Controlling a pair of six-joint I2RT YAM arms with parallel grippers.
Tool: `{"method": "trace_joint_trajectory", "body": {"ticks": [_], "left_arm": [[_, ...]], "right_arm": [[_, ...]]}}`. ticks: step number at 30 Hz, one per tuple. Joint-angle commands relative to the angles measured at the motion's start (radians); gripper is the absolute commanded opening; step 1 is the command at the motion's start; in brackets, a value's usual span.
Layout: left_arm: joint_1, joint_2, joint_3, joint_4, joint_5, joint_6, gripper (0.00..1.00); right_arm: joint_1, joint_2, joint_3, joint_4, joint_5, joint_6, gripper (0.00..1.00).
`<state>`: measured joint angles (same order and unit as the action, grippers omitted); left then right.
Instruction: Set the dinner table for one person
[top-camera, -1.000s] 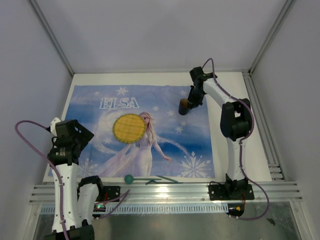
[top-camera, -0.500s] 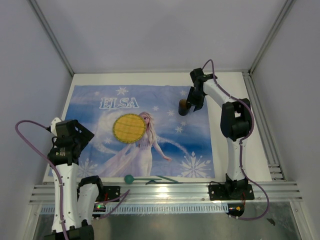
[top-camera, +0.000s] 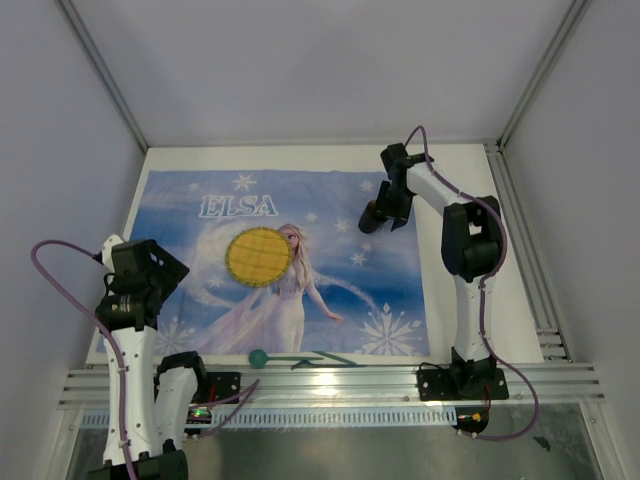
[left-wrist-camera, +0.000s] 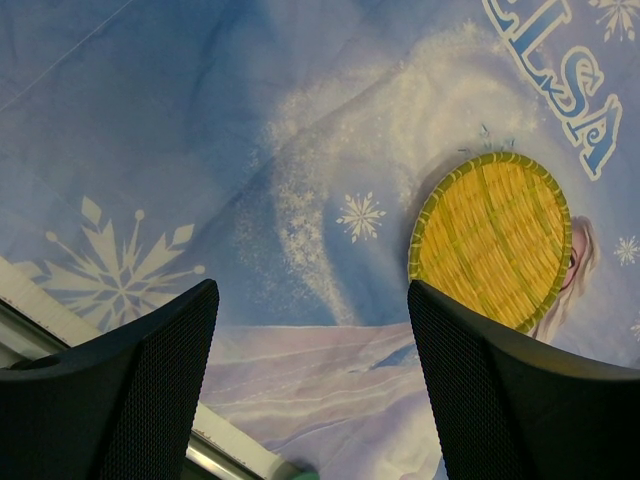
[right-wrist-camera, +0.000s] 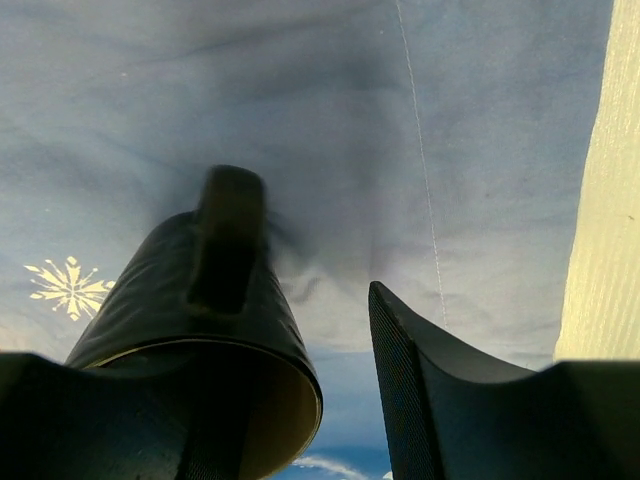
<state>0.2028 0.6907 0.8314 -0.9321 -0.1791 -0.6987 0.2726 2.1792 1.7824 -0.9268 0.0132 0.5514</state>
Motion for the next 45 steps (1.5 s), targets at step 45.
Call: {"method": "trace_joint_trajectory", "body": {"ticks": [45], "left_arm": [[-0.016,-0.008,-0.014,0.062,0.024,0.001,0.8]], "right_arm": [[-0.003,-0.025,0.184,-0.104,0.019,-0.128,0.5]]}}
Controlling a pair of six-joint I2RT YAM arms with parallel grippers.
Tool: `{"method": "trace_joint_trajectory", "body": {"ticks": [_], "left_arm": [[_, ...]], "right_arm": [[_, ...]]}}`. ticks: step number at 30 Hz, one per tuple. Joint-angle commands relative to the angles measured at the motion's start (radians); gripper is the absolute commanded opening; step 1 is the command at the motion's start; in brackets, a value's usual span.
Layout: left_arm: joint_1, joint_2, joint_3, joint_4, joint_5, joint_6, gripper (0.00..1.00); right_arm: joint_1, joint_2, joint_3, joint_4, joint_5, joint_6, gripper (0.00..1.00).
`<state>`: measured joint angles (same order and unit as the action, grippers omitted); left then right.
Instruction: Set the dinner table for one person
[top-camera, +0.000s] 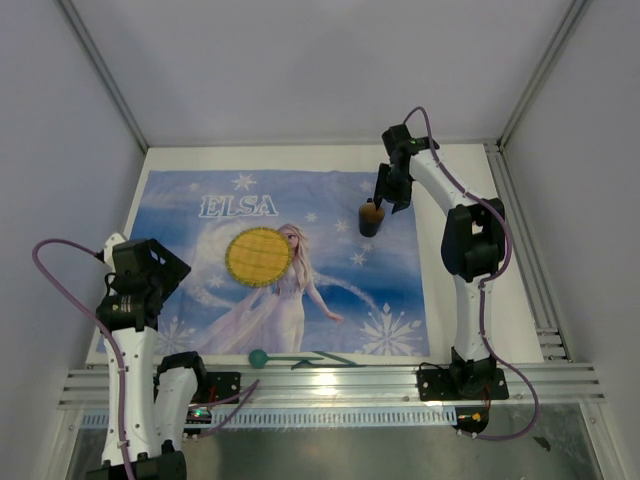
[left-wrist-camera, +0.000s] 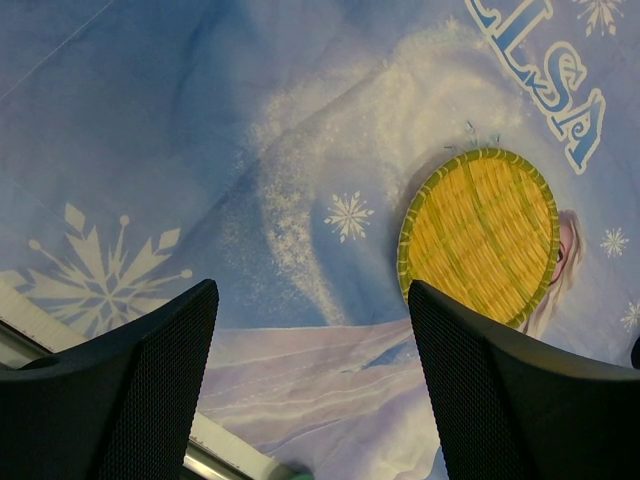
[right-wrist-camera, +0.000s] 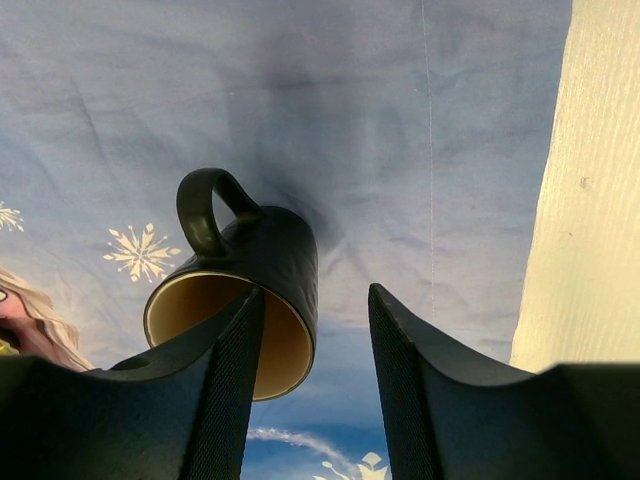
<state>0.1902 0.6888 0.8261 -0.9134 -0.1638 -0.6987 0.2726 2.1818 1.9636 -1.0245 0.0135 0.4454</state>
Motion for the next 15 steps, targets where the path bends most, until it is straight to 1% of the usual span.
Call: {"method": "trace_joint_trajectory", "body": {"ticks": [1,2,4,5,6,7,15], "left_arm": [[-0.002,-0.006,-0.008,0.045,0.006,-0.001,0.8],[-0.001,-0.008,-0.008,0.045,0.006,-0.001,0.8],[-0.003,-0.008,-0.008,0.042,0.003,-0.001,0.8],[-0.003,-0.009,-0.008,0.044,0.001,-0.001,0.8],[-0.003,-0.009,-0.008,0.042,0.001,-0.001,0.8],[-0.003,-0.011,-0.008,0.042,0.0,-0.001,0.8],[-0.002,-0.014,-0.007,0.038,-0.008,-0.002,0.8]], "right_arm": [[-0.003,-0.028,0.001,-0.006,0.02,-0.025,0.5],[-0.003,-0.028,0.0,-0.008,0.02,-0.028,0.48],[-0.003,-0.025,-0.002,-0.006,0.013,-0.037,0.35],[-0.004,-0.024,-0.005,-0.005,0.005,-0.039,0.26],[-0.003,-0.024,-0.008,-0.003,0.002,-0.043,0.07],[-0.004,-0.024,-0.012,0.0,0.002,-0.043,0.03],[-0.004,-0.027,-0.054,0.017,0.002,-0.054,0.03]]}}
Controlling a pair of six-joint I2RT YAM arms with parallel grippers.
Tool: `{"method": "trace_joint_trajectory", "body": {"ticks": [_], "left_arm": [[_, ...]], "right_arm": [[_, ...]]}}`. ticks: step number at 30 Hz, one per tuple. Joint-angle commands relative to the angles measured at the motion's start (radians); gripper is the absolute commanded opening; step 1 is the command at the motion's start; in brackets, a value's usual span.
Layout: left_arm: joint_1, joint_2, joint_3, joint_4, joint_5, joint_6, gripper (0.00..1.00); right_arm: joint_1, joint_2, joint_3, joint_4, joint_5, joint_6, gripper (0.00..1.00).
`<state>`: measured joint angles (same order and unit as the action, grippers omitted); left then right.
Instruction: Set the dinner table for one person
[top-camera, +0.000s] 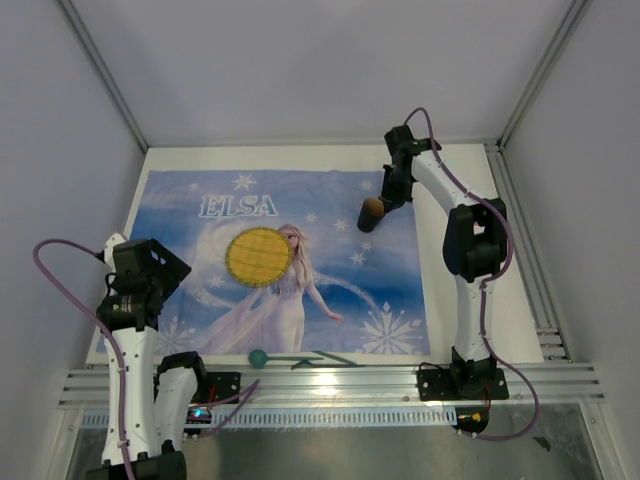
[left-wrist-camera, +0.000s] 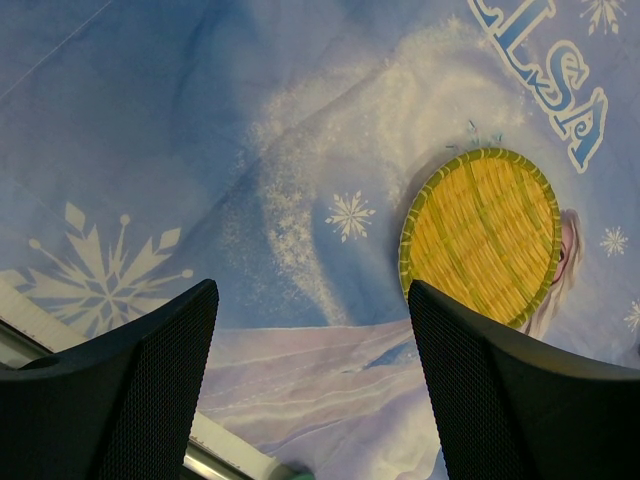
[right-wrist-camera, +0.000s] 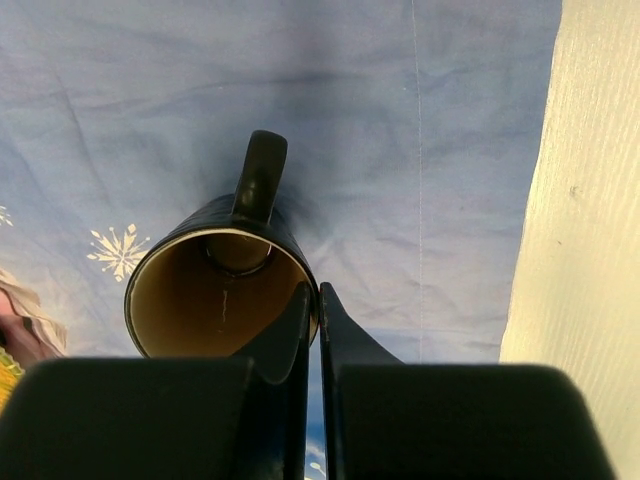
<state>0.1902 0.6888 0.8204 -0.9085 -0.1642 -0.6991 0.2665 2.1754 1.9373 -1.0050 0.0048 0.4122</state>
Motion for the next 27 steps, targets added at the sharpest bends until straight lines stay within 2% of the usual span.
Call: {"method": "trace_joint_trajectory", "body": {"ticks": [1,12,21,27], "left_arm": [[-0.003,-0.014,-0.001,0.034,-0.009,-0.002,0.8],[-0.002,-0.017,-0.001,0.034,-0.006,-0.004,0.8],[-0.015,-0.02,-0.003,0.037,0.0,-0.002,0.8],[-0.017,-0.021,-0.006,0.042,0.011,0.0,0.8]], "right_arm": [[0.002,-0.02,-0.029,-0.001,0.009,-0.023,0.03],[0.004,-0.022,-0.032,0.011,0.009,-0.036,0.03],[0.014,-0.094,0.028,0.071,-0.126,-0.004,0.03],[0.066,-0.15,0.055,0.092,-0.083,0.013,0.03]]}}
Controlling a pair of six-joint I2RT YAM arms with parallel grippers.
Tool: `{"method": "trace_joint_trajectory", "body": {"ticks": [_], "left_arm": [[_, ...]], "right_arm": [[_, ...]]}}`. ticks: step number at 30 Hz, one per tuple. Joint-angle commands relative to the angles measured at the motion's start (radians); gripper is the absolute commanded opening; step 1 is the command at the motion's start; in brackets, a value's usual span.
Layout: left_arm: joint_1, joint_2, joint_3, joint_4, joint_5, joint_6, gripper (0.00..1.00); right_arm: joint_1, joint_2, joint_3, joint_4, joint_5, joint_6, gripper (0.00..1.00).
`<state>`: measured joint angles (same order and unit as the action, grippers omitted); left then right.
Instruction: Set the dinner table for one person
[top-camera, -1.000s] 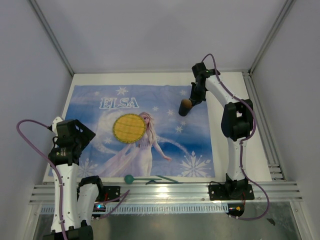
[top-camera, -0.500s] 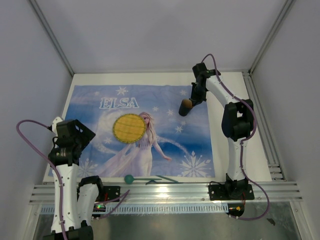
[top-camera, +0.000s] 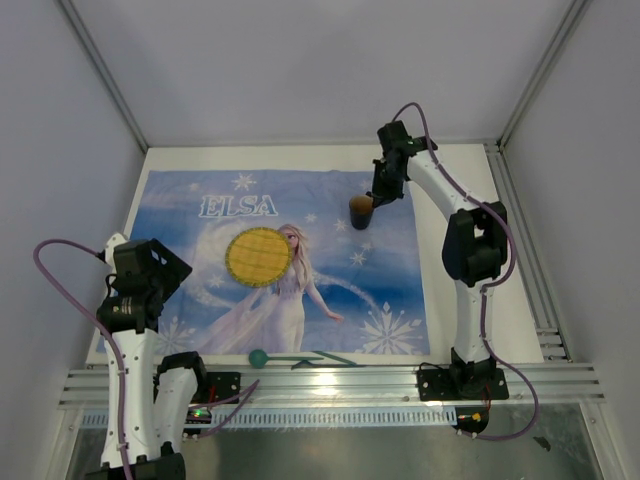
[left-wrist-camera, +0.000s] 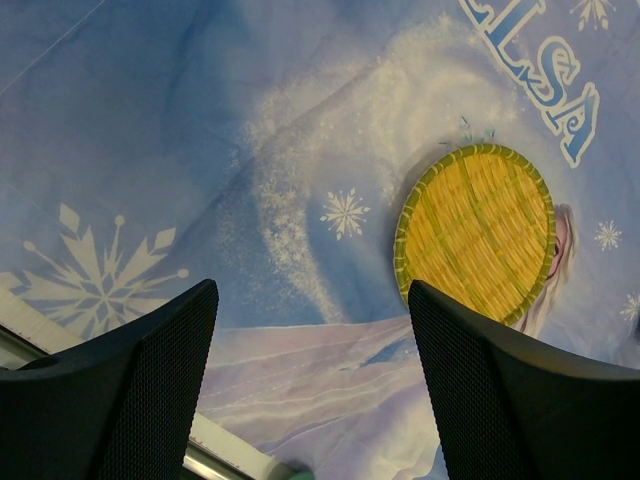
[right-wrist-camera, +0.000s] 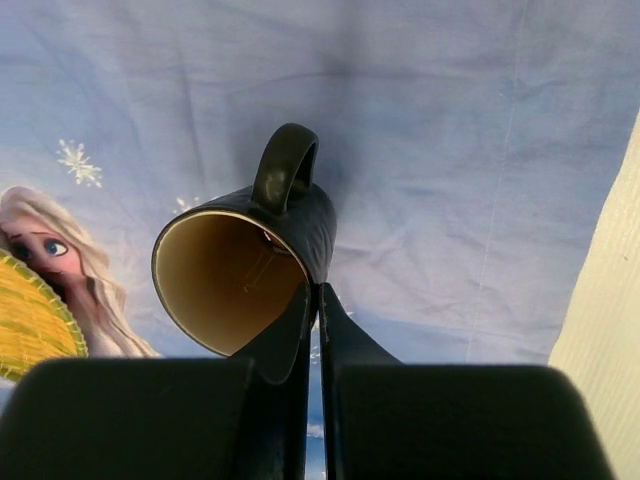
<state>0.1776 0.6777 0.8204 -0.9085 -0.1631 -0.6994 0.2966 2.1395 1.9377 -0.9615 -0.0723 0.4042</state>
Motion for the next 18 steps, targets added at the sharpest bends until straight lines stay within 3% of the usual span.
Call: {"method": "trace_joint_trajectory", "body": {"ticks": [1,18], "left_arm": [[-0.003,-0.012,-0.006,0.042,0.011,0.0,0.8],[-0.021,-0.023,-0.003,0.031,-0.007,-0.006,0.8]], "right_arm": [[0.056,-0.116,0.066,0.053,0.02,0.019,0.03],[0.078,-0.082,0.044,0.064,0.057,0.012,0.03]]}}
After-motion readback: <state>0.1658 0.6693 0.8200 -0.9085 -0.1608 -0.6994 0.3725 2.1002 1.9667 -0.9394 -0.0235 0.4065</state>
